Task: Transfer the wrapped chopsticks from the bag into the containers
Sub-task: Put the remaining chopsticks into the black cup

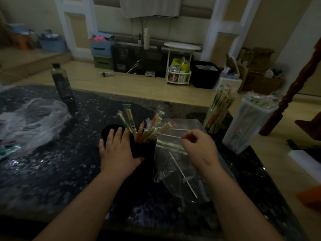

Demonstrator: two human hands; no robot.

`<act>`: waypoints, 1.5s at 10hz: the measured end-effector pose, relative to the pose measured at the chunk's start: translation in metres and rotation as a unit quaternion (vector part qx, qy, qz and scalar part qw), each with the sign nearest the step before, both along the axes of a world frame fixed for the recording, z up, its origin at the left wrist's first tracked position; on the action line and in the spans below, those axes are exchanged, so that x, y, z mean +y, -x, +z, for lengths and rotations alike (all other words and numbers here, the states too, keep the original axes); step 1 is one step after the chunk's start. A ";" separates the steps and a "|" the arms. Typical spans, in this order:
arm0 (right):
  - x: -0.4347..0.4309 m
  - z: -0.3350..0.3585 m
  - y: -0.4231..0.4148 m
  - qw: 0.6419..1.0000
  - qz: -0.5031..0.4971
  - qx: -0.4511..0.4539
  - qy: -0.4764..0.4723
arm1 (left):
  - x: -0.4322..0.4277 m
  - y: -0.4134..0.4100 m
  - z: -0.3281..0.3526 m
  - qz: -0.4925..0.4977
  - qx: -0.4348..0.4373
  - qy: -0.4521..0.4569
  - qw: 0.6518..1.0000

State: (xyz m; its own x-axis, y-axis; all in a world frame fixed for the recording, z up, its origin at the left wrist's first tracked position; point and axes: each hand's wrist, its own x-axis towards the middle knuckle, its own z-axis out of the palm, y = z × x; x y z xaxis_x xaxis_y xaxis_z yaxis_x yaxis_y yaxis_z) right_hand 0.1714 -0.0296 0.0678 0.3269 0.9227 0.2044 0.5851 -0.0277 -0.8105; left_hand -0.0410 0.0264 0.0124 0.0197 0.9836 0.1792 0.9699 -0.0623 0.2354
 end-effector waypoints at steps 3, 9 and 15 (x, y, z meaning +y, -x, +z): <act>-0.025 -0.032 -0.019 0.940 0.129 -0.175 0.263 | -0.010 -0.001 -0.003 -0.014 0.010 0.000 1.000; 0.015 -0.129 -0.019 0.914 -0.007 -0.351 0.204 | -0.005 -0.014 -0.003 0.031 -0.008 -0.005 0.999; 0.104 -0.131 -0.052 0.895 0.065 -0.280 0.341 | 0.004 -0.008 -0.007 0.024 0.008 -0.012 1.000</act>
